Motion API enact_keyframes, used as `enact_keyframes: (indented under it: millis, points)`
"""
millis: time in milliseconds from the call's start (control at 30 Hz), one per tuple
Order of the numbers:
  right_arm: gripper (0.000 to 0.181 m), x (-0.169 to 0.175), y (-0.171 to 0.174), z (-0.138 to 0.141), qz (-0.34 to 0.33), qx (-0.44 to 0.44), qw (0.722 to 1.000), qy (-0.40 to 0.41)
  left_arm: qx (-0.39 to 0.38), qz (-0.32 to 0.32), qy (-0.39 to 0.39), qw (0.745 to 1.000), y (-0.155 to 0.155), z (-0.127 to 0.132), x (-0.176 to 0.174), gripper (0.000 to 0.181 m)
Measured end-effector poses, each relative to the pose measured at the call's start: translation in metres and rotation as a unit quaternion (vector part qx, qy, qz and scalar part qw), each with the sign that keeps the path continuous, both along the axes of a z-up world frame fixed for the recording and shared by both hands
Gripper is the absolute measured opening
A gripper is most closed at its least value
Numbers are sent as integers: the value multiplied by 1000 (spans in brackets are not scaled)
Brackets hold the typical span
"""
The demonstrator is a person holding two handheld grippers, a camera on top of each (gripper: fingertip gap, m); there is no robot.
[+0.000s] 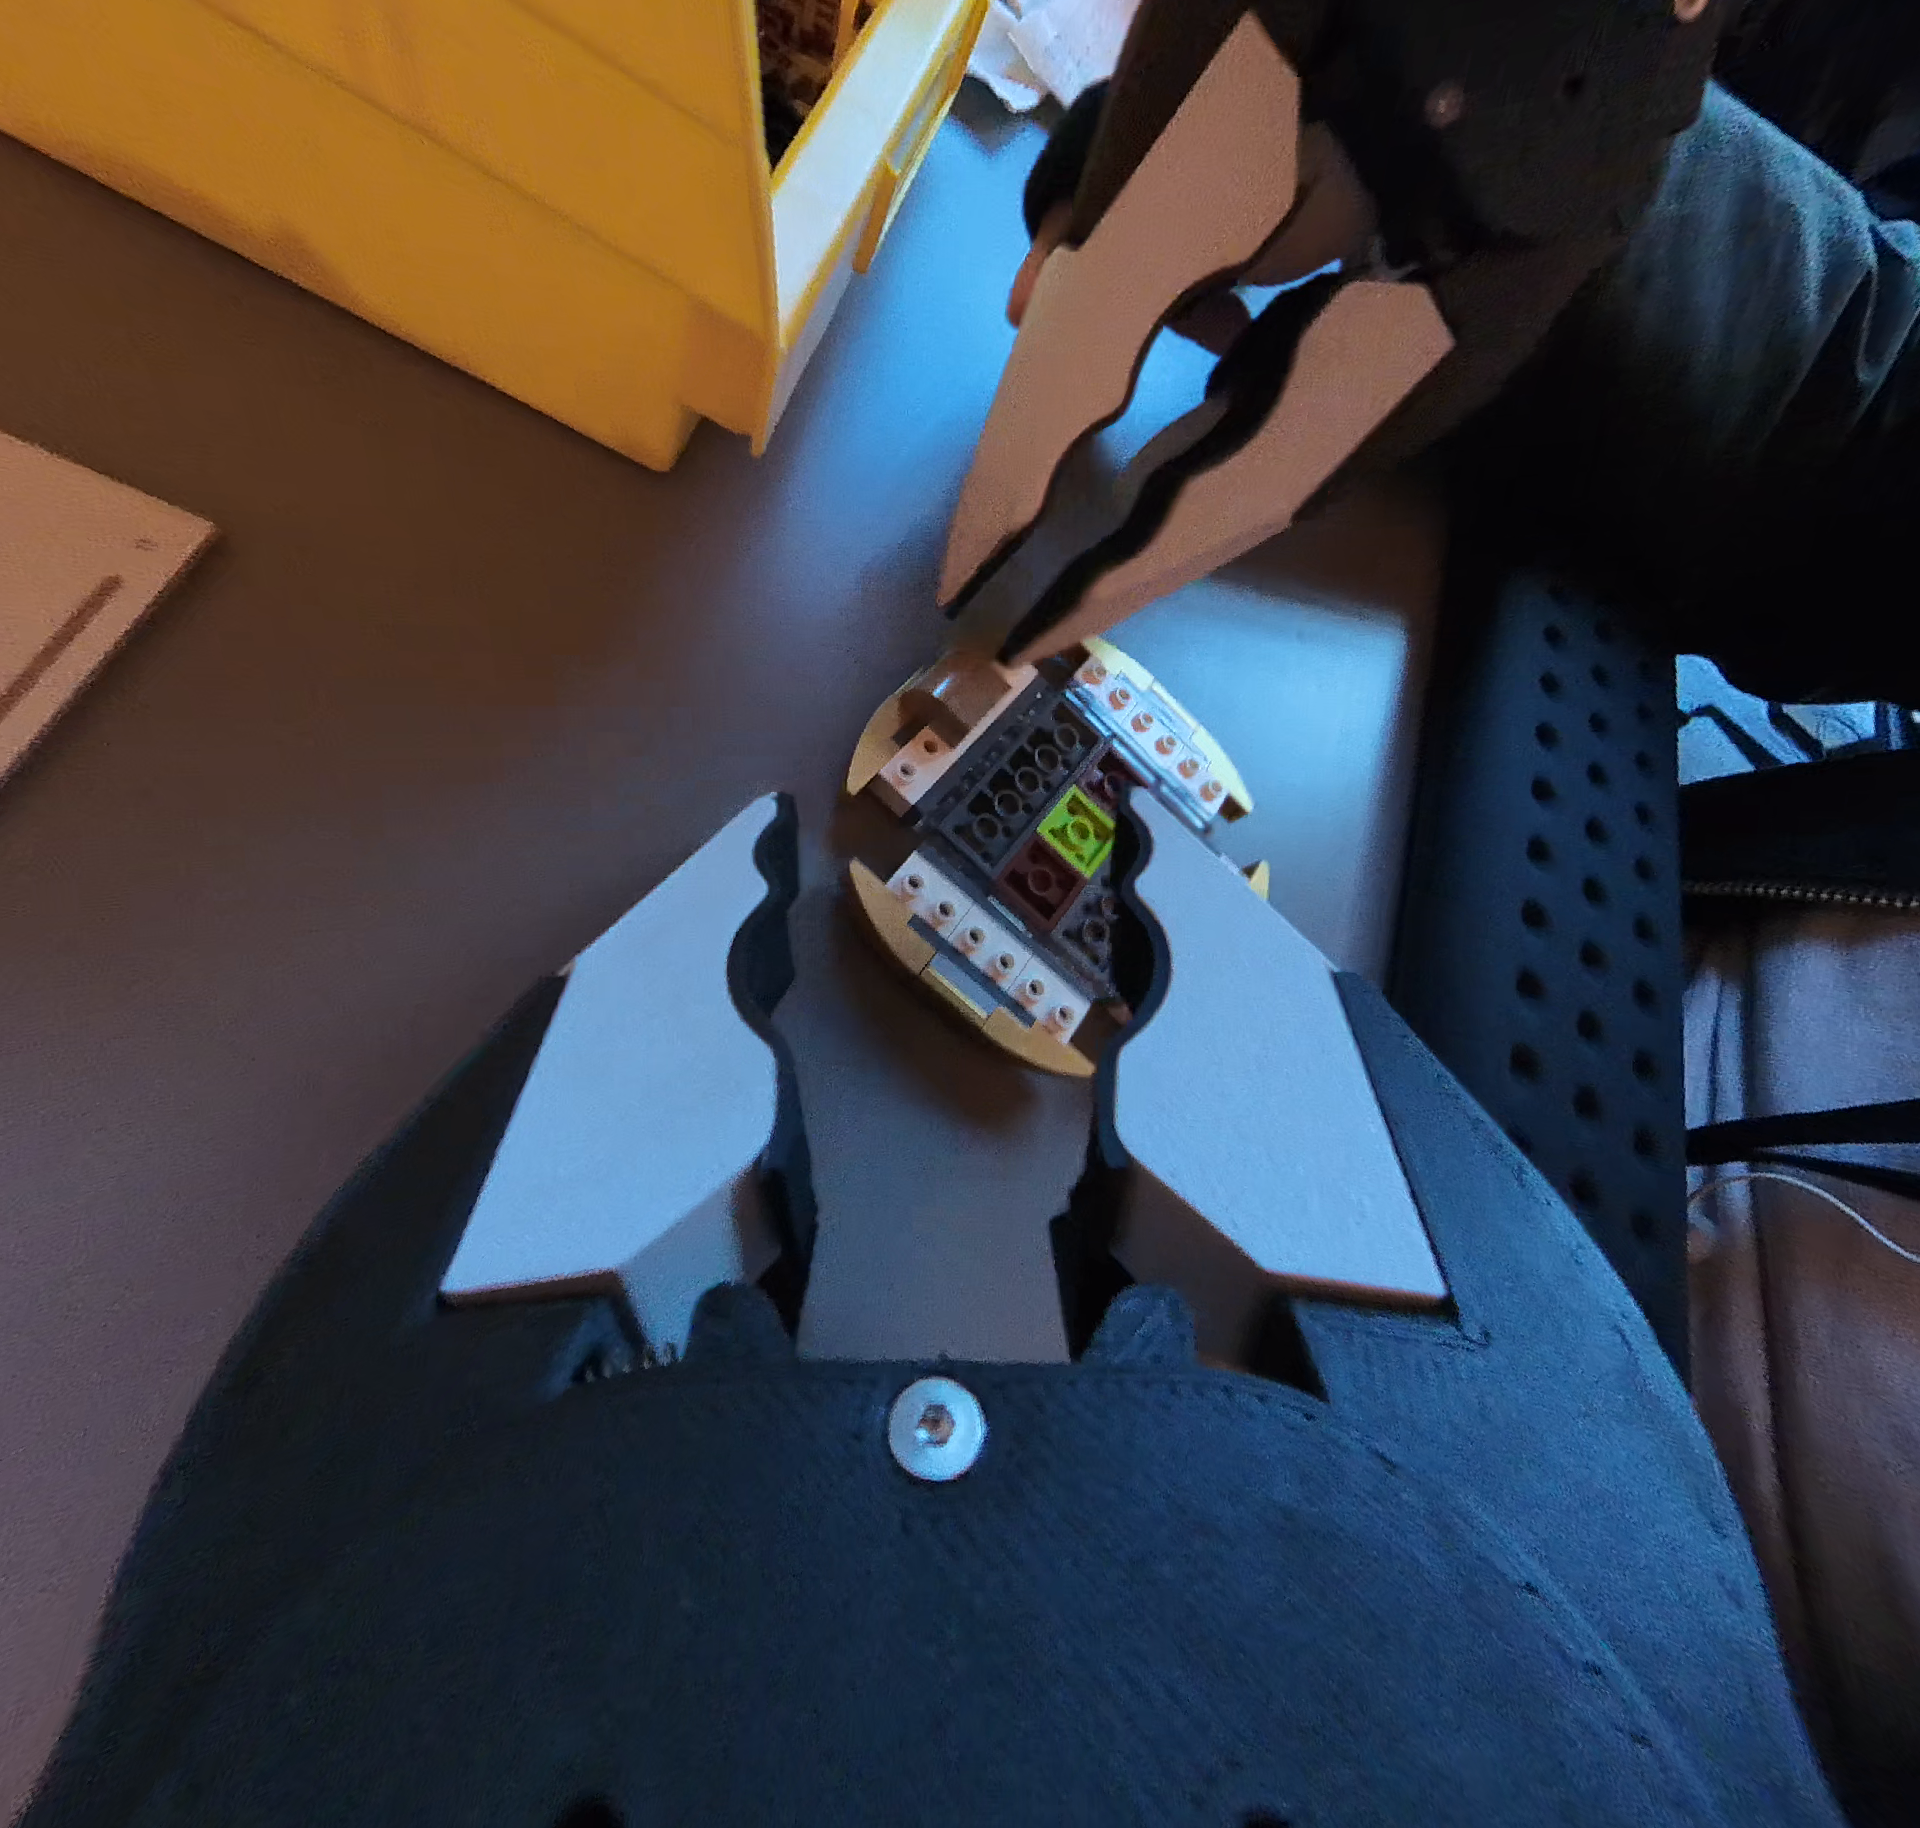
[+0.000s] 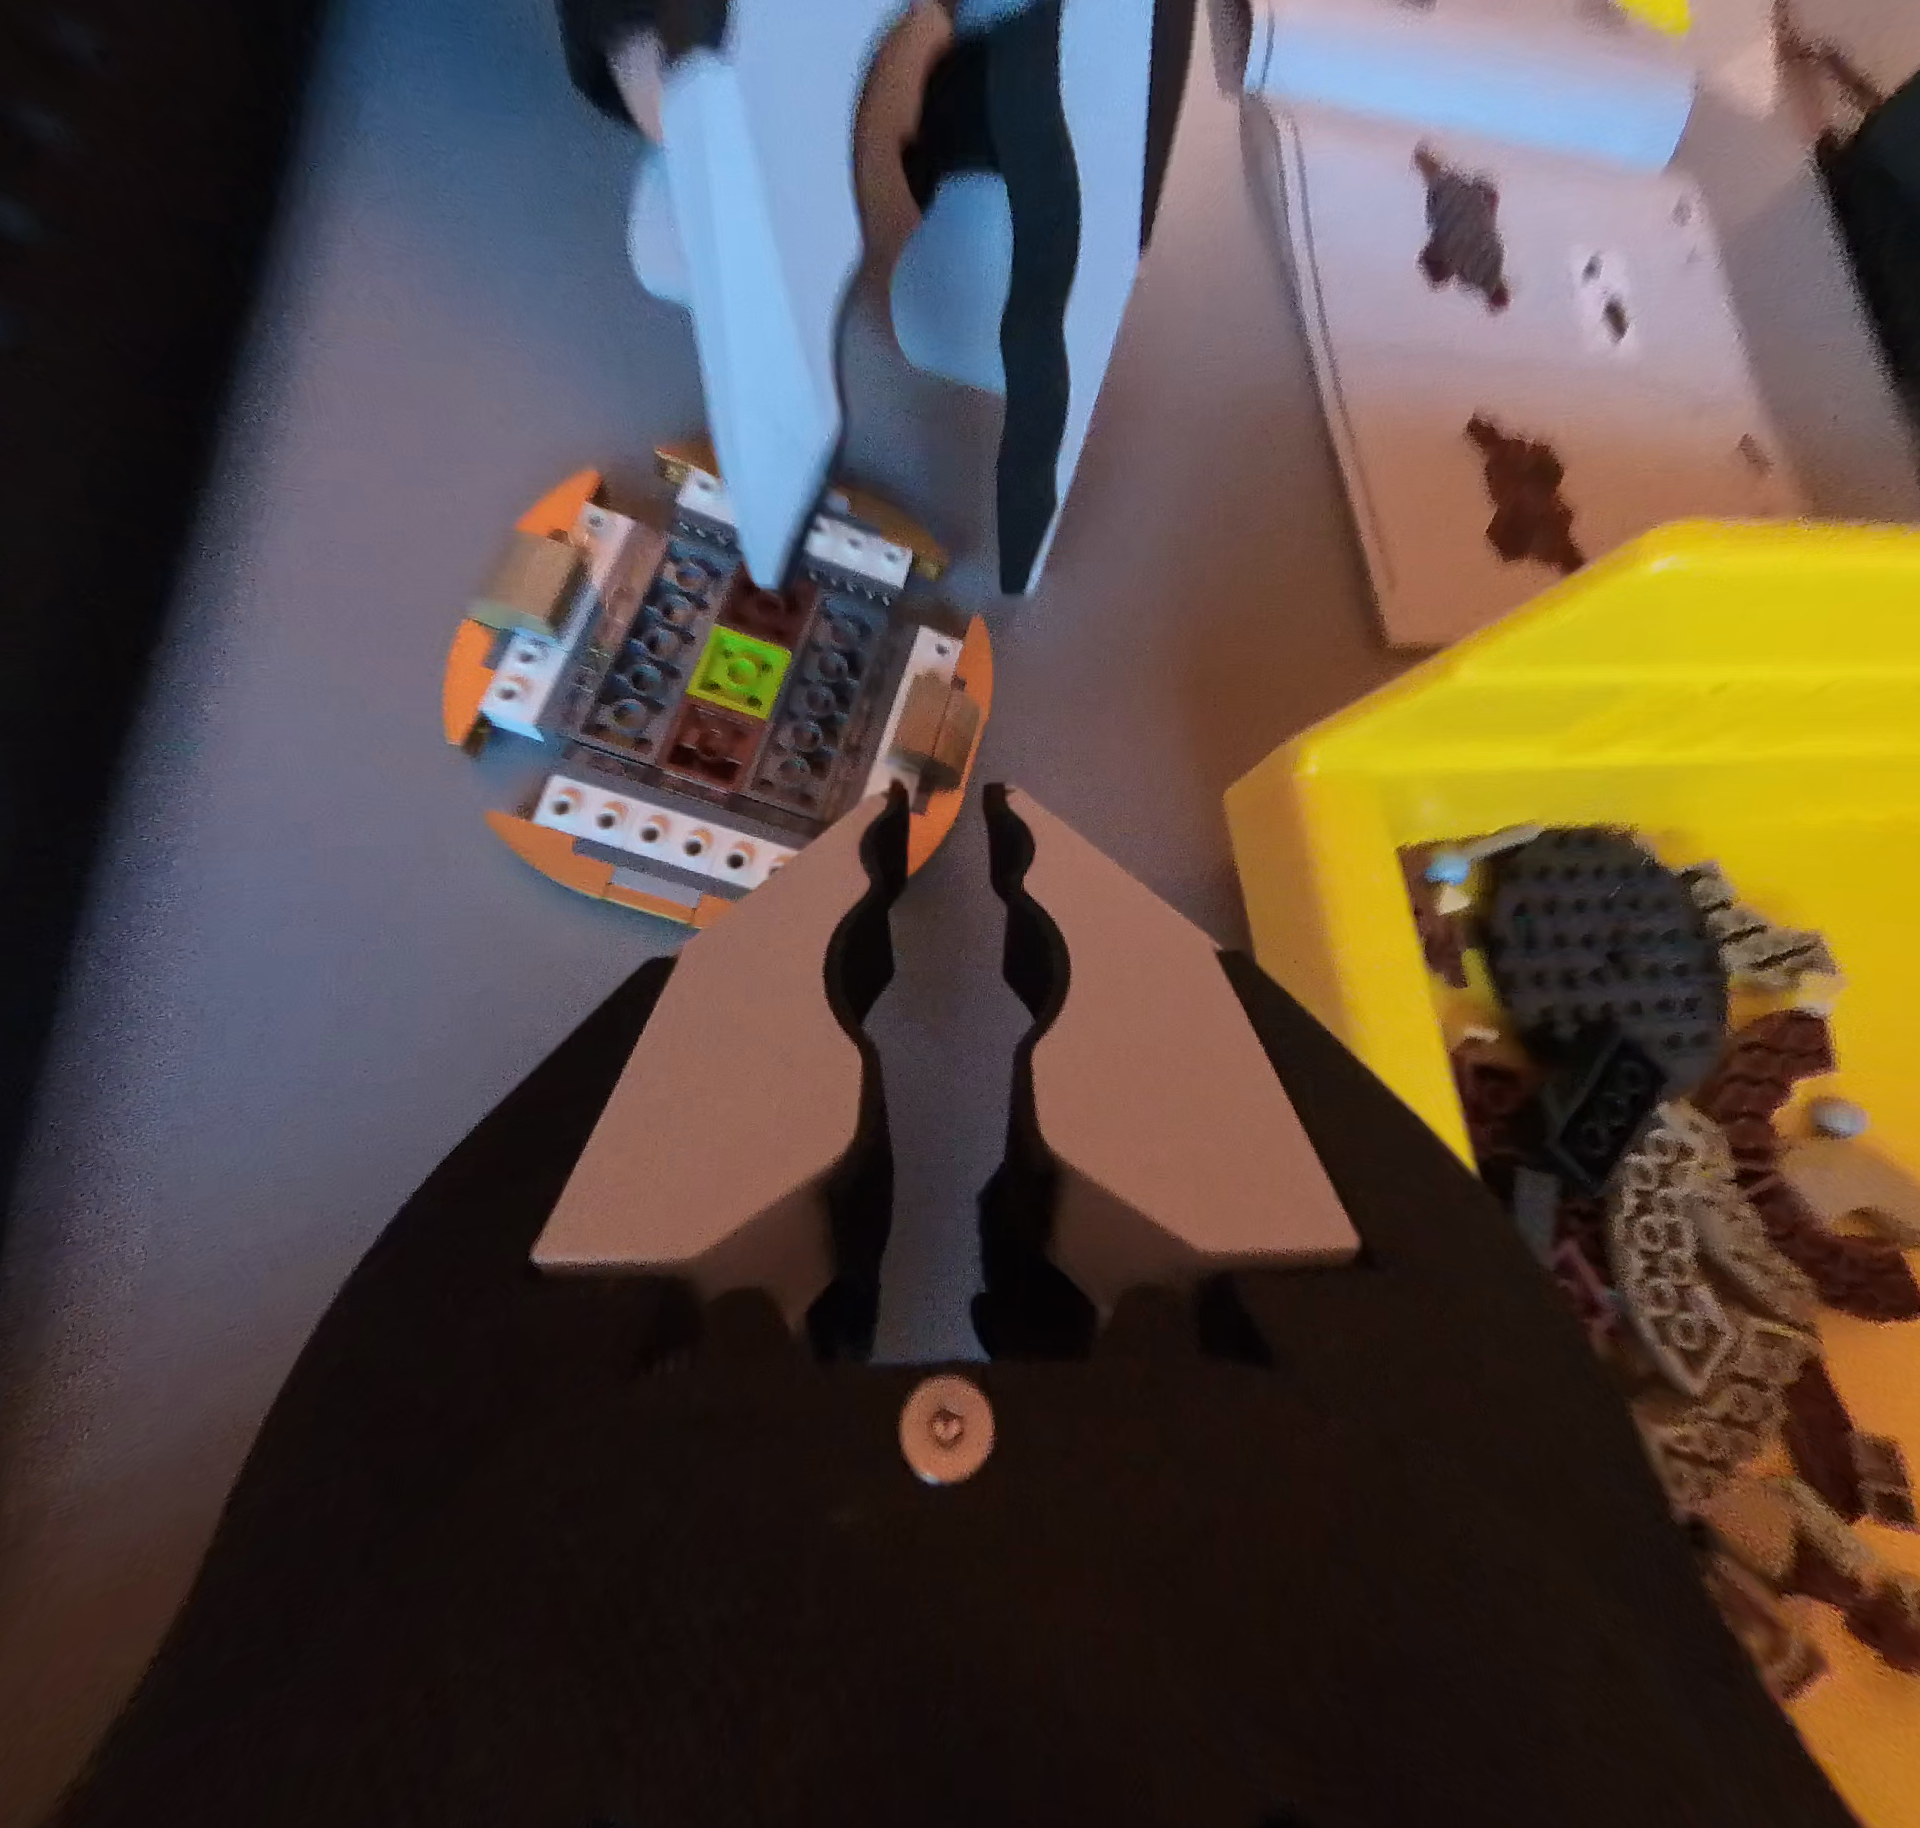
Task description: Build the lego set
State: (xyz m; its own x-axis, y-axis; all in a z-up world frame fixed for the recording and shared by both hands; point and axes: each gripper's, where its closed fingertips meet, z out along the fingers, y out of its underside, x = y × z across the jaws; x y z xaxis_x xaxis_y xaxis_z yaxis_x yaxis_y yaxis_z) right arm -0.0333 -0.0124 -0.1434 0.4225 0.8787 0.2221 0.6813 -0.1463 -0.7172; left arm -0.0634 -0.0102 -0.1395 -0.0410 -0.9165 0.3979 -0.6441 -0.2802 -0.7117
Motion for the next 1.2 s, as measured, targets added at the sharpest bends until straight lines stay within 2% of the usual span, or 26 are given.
enact_keyframes:
  millis: [33,100,200,267,300,400,467,600,667,733,833,900,933,1000,1200]
  points:
    - [9,-1,2,-4,-9,-12,1000,5,-6,-3,11,1000,-1,-3,-3,69]
    - [4,-2,0,-7,-12,-41,999,22,-25,-10,18,999,-3,-5,-7,68]
    - [1,2,-5,-7,-18,-74,997,27,0,-12,27,1000,3,-8,-11,56]
    - [0,2,-12,-9,-13,-97,995,23,53,1,37,998,16,-14,-12,40]
    - [0,0,-18,-8,-5,-112,993,27,83,8,40,996,23,-15,-13,40]
    - [2,-17,-43,-4,43,-176,982,59,122,44,46,990,37,-16,-11,55]
    - [6,-25,-54,-5,73,-201,975,62,116,50,41,991,37,-14,-10,52]
    - [11,-23,-40,2,73,-113,990,47,81,28,5,996,26,-1,-6,62]
    - [20,-21,-27,10,65,-53,995,50,48,-2,-16,999,10,7,-4,75]
    - [29,-27,-22,18,71,-26,994,78,36,-30,-5,999,-5,5,-4,87]
    - [31,-27,-16,5,62,-46,995,64,81,-45,31,995,-13,-8,-2,112]
    - [24,-27,-15,-3,62,-58,995,59,119,-55,48,990,-17,-15,0,116]
    - [17,-28,-16,-3,64,-66,994,66,141,-57,55,987,-16,-18,1,115]
    - [17,-26,-16,-5,57,-81,993,59,182,-57,65,979,-13,-21,1,115]
    - [15,-25,-13,-4,39,-57,997,24,199,-52,33,978,-6,-13,2,82]
